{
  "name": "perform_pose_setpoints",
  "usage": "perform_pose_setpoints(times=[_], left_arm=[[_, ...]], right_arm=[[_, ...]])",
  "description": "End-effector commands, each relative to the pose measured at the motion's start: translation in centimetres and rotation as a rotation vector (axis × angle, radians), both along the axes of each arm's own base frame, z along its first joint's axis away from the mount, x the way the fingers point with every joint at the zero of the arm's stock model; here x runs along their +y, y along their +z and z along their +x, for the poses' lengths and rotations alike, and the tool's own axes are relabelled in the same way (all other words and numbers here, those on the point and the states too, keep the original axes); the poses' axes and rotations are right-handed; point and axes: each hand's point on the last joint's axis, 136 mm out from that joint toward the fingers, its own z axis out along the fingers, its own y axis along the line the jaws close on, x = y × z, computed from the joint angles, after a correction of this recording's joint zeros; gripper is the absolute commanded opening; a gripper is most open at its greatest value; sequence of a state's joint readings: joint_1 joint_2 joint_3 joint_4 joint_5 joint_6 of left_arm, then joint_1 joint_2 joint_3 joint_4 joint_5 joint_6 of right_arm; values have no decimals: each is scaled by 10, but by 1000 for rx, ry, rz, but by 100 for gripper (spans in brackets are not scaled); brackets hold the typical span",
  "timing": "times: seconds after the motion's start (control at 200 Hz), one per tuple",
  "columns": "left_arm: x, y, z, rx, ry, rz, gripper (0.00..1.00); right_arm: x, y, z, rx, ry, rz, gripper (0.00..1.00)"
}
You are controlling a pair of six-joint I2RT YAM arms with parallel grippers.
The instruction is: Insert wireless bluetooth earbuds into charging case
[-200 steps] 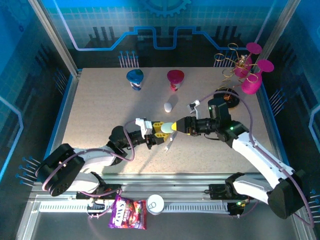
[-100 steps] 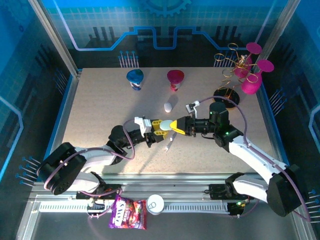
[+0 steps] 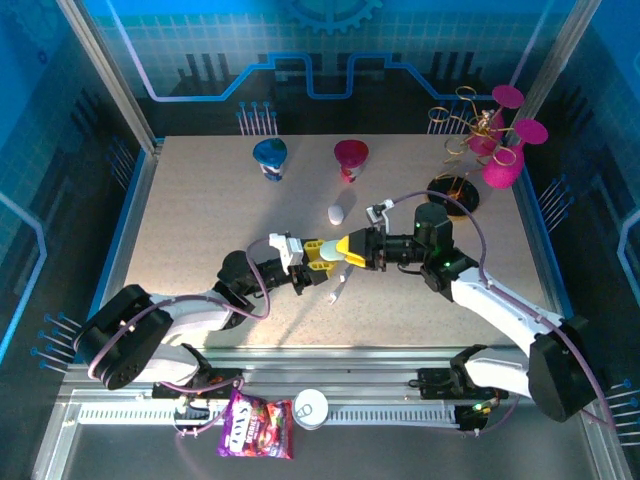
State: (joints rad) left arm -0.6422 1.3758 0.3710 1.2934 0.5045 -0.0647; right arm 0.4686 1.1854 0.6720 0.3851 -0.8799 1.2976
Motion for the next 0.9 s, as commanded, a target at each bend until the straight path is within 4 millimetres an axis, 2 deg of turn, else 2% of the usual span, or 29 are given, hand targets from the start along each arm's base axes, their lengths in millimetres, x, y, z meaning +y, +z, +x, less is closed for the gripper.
perform_pose_setpoints(times=[0.0,0.055,0.12,0.23,0.285,0.325,0.405,0.535,0.65,0.75,0.896], left_arm=[[-4,24,-5,-70,-30,-51,26],[-3,22,-4,-68,-24,-46,29],[-3,19,-4,-66,-17,-39,37],[1,14,1,-66,27,-27,77],[4,7,5,-58,64,-3,90],[6,0,7,-53,85,25,95],[8,-16,13,-18,125,101,99],[15,-54,22,88,184,308,99],[22,-81,22,148,221,459,99],[27,-89,23,162,247,492,99],[27,-89,28,188,285,495,99]], right_arm=[[4,-2,-3,2,16,16,28],[2,-2,-2,-2,9,13,24],[-3,-4,0,-5,-11,-1,22],[-16,-8,8,-40,-63,-30,21],[-26,-17,15,-52,-100,-64,22],[-36,-29,21,-42,-139,-107,22],[-57,-49,35,-55,-222,-192,22],[-89,-86,61,-61,-363,-334,22],[-109,-116,85,-85,-464,-471,22],[-124,-140,112,-120,-561,-554,21],[-129,-151,146,-156,-617,-571,21]])
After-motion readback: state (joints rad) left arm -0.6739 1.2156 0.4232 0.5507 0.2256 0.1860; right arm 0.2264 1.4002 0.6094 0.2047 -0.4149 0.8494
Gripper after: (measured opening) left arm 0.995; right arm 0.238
